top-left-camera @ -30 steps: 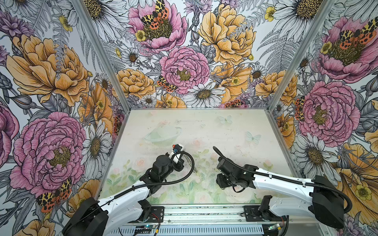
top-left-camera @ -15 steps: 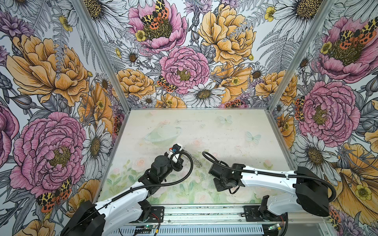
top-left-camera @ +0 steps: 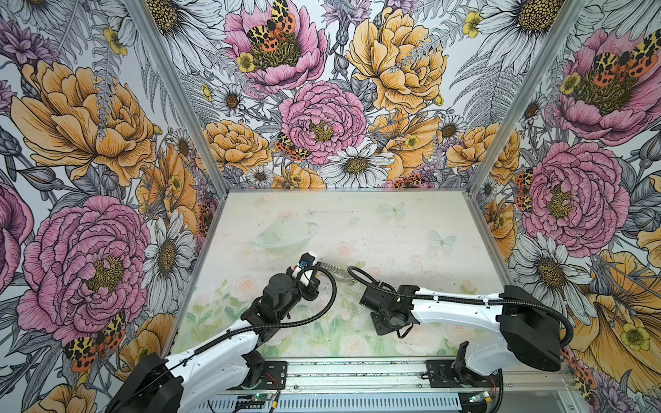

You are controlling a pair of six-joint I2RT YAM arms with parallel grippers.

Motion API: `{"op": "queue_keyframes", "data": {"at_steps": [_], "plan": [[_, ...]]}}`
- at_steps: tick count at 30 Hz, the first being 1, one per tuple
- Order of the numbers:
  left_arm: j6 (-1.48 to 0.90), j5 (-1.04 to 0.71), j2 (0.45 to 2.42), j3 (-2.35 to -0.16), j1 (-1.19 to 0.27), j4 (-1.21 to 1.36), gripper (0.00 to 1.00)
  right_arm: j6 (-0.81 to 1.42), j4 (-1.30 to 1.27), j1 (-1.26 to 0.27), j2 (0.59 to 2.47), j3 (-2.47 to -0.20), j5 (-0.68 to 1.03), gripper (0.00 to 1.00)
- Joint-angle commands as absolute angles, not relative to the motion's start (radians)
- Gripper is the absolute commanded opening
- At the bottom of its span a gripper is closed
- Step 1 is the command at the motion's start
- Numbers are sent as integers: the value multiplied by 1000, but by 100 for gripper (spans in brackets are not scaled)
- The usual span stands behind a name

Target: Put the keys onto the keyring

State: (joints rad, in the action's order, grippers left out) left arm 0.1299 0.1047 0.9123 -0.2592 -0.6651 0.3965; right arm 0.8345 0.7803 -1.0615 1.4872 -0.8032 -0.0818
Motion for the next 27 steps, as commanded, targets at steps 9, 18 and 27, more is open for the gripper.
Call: {"op": "queue_keyframes", "data": {"at_steps": [9,18,27], "plan": [[137,33,899,-257,-661,467,0,826,818,-1050,1428,-829,-125,0],[147,-51,914,-269,-677,454,0,746,810,-930,1275,-819,-104,0],[206,-213,1040,-316,-769,491,0,676,705,-814,1172,-813,-10,0]]}}
